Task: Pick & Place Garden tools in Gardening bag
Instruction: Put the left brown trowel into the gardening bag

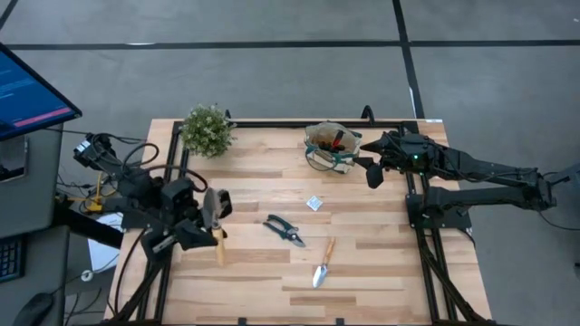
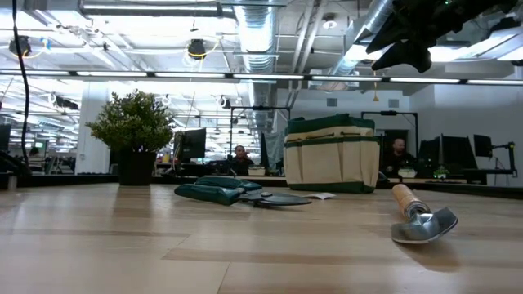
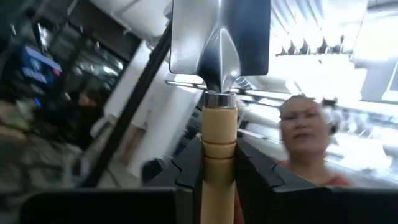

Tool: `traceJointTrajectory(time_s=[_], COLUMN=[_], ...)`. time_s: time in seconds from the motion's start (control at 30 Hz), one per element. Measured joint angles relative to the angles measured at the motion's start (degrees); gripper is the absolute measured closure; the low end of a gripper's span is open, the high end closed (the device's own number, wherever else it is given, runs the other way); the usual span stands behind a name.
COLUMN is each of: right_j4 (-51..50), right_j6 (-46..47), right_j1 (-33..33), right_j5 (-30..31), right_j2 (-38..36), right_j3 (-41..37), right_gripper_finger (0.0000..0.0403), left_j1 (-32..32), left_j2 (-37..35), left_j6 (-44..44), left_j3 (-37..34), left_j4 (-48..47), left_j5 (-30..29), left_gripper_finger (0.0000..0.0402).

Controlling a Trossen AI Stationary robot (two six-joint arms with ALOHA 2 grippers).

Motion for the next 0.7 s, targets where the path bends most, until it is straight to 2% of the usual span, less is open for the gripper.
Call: traceJointTrajectory(time_s=[0.17, 0.33, 0.7], right_j4=[0.0, 0.0, 0.0], right_j6=[0.02, 0.02, 1.95], right_j1=[0.0, 0.0, 0.0], right_j5=[-0.02, -0.02, -0.04], right_j2=[0.02, 0.02, 0.01], right_j3=[0.0, 0.0, 0.0], right_gripper_finger=[0.0153, 0.0153, 0.0153], left_j1=[2.46, 6.35, 19.19], left_j2=[0.09, 0.09, 0.94], left_j6=[10.23, 17.19, 33.58], left_j3=[0.57, 0.57, 0.59], left_j4=[0.01, -2.72, -9.2], left_j5=[-1.16, -5.11, -27.73], left_gripper_finger=[0.034, 0.034, 0.034])
